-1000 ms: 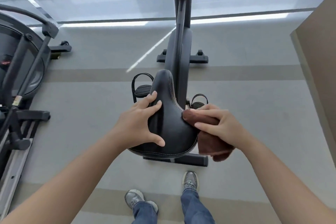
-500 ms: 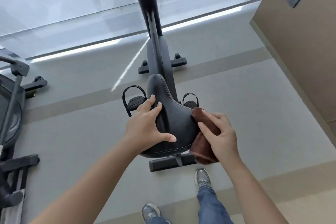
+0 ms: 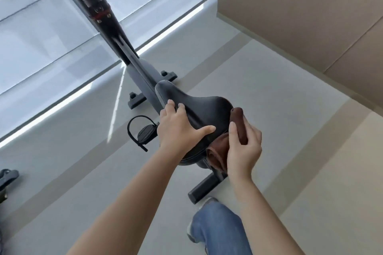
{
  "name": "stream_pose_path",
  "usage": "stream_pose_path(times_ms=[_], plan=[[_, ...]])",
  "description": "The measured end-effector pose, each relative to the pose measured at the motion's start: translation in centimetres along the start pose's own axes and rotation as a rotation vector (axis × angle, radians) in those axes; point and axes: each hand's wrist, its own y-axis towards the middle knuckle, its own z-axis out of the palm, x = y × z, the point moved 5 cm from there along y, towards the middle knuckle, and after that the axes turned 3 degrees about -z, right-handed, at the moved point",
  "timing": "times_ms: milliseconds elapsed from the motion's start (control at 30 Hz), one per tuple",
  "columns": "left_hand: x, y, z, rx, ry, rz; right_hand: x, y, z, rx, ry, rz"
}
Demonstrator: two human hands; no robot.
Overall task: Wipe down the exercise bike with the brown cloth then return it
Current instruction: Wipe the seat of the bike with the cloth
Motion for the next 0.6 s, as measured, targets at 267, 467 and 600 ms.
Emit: stream_pose_path(times_ms=[267,467,600], plan=[[1.0,0.0,-0.4,0.060,-0.041,0.130,1.4,5.1,1.3,0.141,-0.066,0.015],[3.4,1.2,-2.6,0.195,-0.006,0.424,1.8,-2.8,1.8,-0.337,-0.128,-0.045],[3.1,2.2,-3.0,0.194,0.149,0.600,2.2,0.4,1.4,-0.195,-0.146,-0.011]])
